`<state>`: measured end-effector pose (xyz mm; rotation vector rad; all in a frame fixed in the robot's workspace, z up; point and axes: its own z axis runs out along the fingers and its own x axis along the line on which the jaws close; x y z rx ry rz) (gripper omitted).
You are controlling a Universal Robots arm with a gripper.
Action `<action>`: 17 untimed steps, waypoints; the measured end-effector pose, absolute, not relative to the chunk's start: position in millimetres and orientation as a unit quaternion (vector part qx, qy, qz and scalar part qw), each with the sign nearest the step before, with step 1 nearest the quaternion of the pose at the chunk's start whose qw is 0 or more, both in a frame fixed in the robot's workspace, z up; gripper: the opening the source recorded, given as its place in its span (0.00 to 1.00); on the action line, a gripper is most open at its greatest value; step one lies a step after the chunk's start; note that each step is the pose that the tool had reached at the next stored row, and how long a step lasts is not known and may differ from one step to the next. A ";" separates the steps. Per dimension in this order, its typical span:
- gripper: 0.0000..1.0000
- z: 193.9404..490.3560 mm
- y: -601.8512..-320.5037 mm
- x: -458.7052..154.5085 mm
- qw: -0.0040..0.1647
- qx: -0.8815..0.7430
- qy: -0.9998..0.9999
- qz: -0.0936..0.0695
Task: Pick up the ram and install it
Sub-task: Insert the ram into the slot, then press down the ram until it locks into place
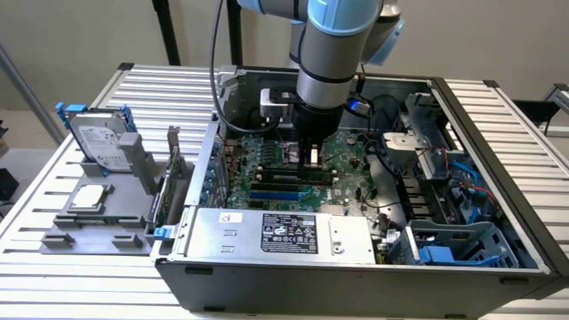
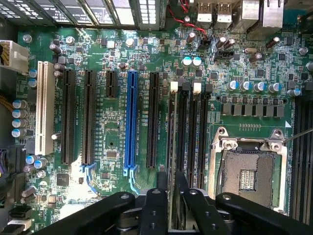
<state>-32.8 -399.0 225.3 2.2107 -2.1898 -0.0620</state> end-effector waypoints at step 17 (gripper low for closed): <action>0.11 243.1 -399.0 -39.1 0.015 0.710 -0.704 -0.020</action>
